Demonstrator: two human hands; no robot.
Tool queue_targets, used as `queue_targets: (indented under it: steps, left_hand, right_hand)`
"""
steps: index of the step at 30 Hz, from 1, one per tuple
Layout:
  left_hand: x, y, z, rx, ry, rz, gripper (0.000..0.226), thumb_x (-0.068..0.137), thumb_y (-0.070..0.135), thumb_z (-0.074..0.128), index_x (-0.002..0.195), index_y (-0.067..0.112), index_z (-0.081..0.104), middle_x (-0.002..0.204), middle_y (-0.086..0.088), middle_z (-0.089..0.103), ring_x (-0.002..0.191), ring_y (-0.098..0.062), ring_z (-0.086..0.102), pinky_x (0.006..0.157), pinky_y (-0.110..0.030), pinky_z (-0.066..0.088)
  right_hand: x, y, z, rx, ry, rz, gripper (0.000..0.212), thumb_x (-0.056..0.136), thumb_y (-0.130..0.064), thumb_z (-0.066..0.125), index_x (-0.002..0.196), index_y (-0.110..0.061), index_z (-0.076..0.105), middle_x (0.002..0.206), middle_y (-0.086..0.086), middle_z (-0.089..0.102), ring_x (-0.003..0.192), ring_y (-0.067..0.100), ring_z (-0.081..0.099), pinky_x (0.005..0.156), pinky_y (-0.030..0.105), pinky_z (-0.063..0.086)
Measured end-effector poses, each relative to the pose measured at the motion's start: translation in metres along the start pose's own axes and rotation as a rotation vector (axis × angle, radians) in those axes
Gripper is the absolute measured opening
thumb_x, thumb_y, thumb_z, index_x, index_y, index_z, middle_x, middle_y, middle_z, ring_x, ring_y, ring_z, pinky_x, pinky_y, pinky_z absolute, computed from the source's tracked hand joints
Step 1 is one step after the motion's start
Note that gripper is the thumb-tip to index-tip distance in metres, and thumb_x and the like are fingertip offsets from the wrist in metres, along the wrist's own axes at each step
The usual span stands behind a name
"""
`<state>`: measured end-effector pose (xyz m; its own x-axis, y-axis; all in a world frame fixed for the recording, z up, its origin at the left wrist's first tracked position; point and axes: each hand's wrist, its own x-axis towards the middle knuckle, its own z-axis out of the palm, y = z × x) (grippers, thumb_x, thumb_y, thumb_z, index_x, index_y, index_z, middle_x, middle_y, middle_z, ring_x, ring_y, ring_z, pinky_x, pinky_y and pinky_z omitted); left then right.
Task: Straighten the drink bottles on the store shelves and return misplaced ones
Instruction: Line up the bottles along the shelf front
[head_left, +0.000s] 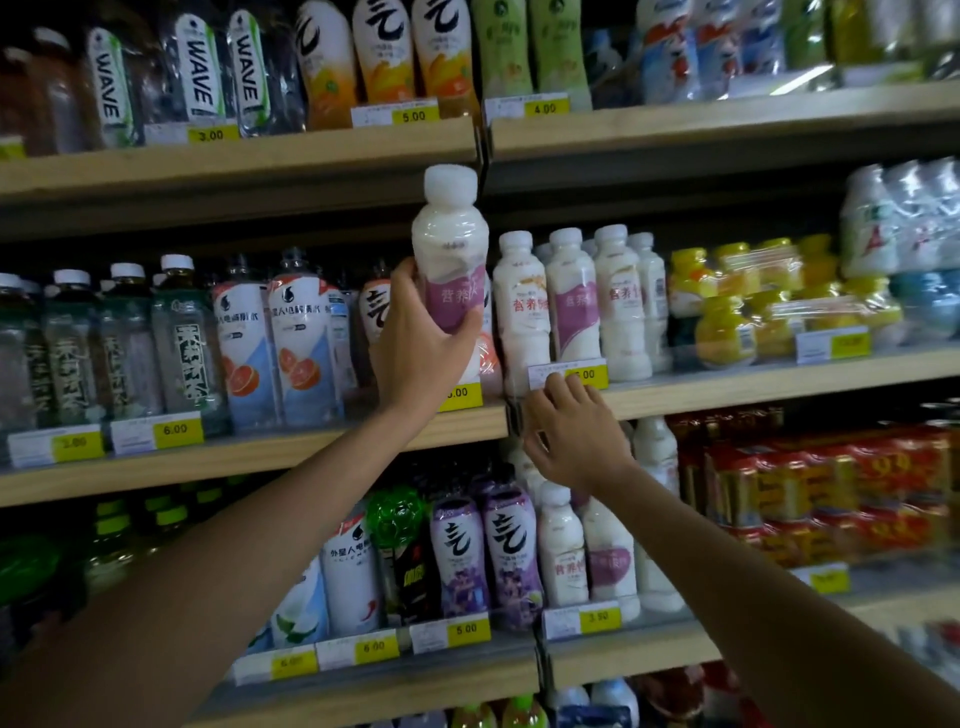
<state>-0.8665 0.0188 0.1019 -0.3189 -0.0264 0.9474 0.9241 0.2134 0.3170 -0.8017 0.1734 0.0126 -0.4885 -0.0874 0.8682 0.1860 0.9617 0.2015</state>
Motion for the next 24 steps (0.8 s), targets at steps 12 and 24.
queue_targets:
  steps: [12,24]
  left_hand:
    - [-0.030,0.089,0.097,-0.039,-0.062,-0.134,0.060,0.074,0.049,0.065,0.122,0.028,0.036,0.107,0.010,0.060,0.097,-0.020,0.061,0.074,-0.030,0.043]
    - [-0.050,0.154,0.202,-0.211,-0.074,-0.131,0.066,0.079,0.030,0.070,0.131,0.015,0.032,0.125,-0.001,0.054,0.109,-0.013,0.055,0.085,-0.026,0.046]
  right_hand:
    - [-0.066,0.167,-0.031,-0.086,-0.040,0.189,0.037,0.086,-0.039,0.054,0.099,-0.004,0.058,0.102,0.018,0.057,0.096,0.035,0.055,0.090,0.048,0.045]
    - [-0.079,0.237,-0.020,-0.014,0.071,0.006,0.041,0.080,-0.049,0.058,0.094,-0.010,0.057,0.096,0.012,0.055,0.088,0.030,0.053,0.074,0.038,0.044]
